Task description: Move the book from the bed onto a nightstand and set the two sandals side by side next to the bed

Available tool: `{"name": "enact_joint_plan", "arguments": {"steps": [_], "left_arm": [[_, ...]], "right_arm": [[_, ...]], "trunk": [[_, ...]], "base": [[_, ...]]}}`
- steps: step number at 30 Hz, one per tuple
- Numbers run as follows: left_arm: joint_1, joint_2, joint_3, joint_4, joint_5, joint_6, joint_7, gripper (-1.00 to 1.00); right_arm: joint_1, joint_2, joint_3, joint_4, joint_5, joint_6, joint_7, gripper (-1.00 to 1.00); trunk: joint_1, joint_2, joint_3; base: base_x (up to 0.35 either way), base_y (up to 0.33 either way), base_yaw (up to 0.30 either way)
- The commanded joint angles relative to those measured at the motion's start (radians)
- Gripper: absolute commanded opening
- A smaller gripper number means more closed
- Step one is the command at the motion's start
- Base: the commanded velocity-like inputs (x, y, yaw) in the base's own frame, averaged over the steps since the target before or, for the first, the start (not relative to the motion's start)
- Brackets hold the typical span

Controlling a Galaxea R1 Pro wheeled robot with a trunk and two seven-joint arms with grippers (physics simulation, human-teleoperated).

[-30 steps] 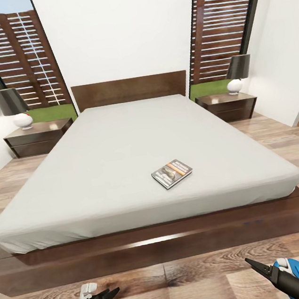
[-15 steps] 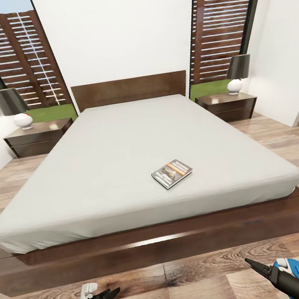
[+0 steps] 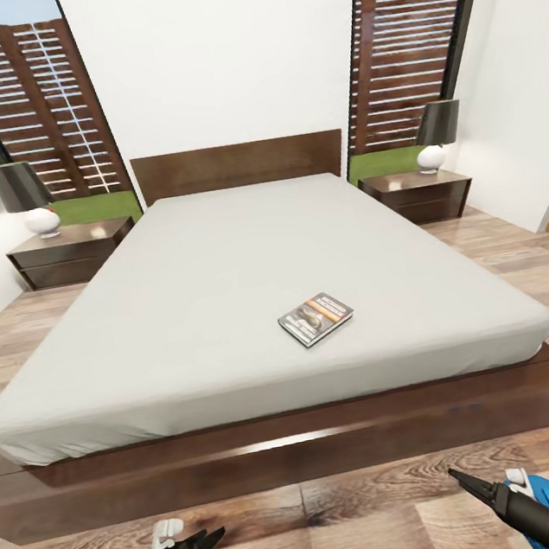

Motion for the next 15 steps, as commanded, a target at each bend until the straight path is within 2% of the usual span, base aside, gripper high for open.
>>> {"name": "enact_joint_plan", "arguments": {"steps": [1,9,15], "left_arm": [[-0.001,-0.002,0.008,0.001,-0.008,-0.007,-0.002,1.00],[-0.001,-0.008,0.007,0.001,-0.009,-0.008,0.006,1.00],[-0.001,0.001,0.008,0.001,-0.008,-0.008,0.011,1.00]], "right_arm": [[-0.001,0.000,-0.009,-0.006,0.004,0.011,0.003,1.00],[-0.001,0.013,-0.016,-0.136,-0.015,0.044,-0.002,1.00],[-0.001,0.017,-0.017,-0.250,-0.049,0.177,-0.013,1.00]], "trunk": [[0.000,0.000,-0.001],[0.000,0.000,-0.001],[0.000,0.000,-0.001]], "base": [[0.000,0.000,0.000],[0.000,0.000,0.000],[0.000,0.000,0.000]]}}
